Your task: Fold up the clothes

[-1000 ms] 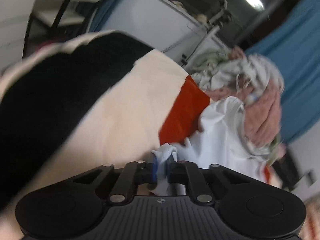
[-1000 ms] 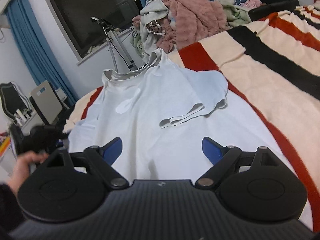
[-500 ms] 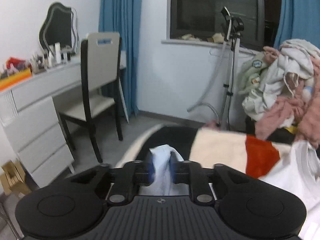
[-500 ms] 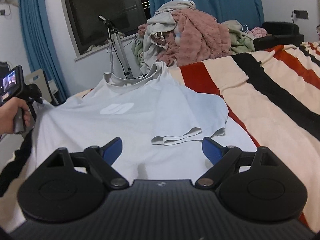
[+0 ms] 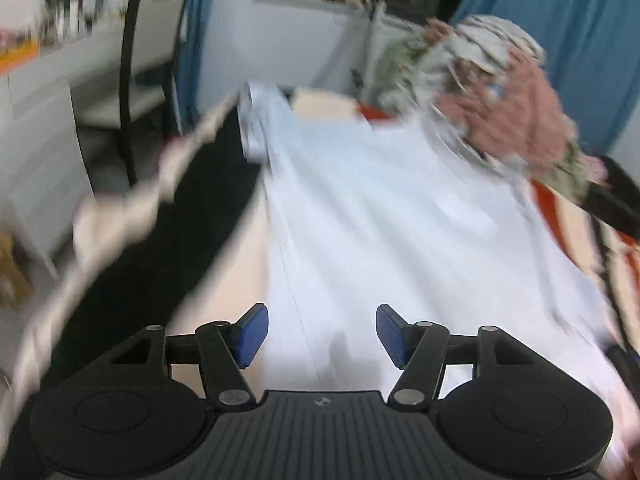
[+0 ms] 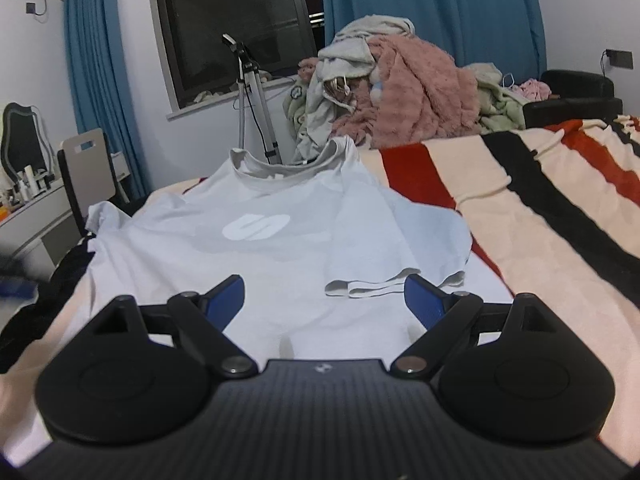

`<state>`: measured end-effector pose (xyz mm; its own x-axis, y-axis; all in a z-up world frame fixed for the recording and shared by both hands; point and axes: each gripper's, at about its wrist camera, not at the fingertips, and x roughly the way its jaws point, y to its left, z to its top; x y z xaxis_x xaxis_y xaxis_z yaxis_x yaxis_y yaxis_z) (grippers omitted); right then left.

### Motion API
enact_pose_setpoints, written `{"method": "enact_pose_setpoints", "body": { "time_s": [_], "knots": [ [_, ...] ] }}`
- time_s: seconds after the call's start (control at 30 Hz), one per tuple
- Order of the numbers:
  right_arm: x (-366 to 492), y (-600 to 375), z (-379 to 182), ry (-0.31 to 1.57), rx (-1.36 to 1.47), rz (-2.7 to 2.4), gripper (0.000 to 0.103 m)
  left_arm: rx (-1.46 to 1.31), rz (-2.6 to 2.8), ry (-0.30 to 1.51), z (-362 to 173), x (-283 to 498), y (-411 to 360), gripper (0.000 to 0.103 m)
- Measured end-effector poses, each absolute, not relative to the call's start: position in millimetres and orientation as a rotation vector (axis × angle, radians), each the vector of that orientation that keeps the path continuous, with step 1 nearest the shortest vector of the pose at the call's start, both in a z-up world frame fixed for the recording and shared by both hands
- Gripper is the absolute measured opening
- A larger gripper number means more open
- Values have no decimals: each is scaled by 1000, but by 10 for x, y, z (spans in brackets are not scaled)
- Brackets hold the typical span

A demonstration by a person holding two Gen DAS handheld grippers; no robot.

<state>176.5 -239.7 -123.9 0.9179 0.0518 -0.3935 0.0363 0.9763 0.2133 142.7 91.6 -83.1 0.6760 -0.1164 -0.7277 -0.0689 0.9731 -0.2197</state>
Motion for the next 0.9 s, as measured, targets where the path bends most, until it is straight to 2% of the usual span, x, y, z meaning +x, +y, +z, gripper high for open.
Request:
{"method": "enact_pose_setpoints", "body": {
  "time_s": [0.2,0.4,0.47,0.5,0.53,0.57,0.6,0.63,0.8,0.9],
  "knots": [
    [1376,-2475,-1058,385,197,3,88,-177,-109,848,-1043,547,575,65],
    [860,-2877,-879,414,346,-37,88,-105,-73,877,-1238,459,543,65],
    [648,-3055,-859,407,437,-79,88,-61,-61,875,-1297,485,526,62],
    [542,-3141,-875,406,491,-96,88,-62,-53,879,-1329,549,538,59],
    [443,-3218,-901,410,543,-113,88,-92,-42,874,-1339,577,596,48],
    [356,-3280,-944,421,590,-131,88,-129,-30,867,-1345,592,664,22],
    [280,-3332,-989,436,631,-146,88,-165,-18,859,-1350,608,732,6],
    [228,-3359,-1039,455,664,-155,88,-239,-29,842,-1328,596,838,0],
    [119,-3382,-1280,546,807,-166,88,-727,-85,656,-1088,301,1555,0],
    [113,-3444,-1444,587,903,-214,81,-835,4,557,-986,120,1917,0]
  ]
}}
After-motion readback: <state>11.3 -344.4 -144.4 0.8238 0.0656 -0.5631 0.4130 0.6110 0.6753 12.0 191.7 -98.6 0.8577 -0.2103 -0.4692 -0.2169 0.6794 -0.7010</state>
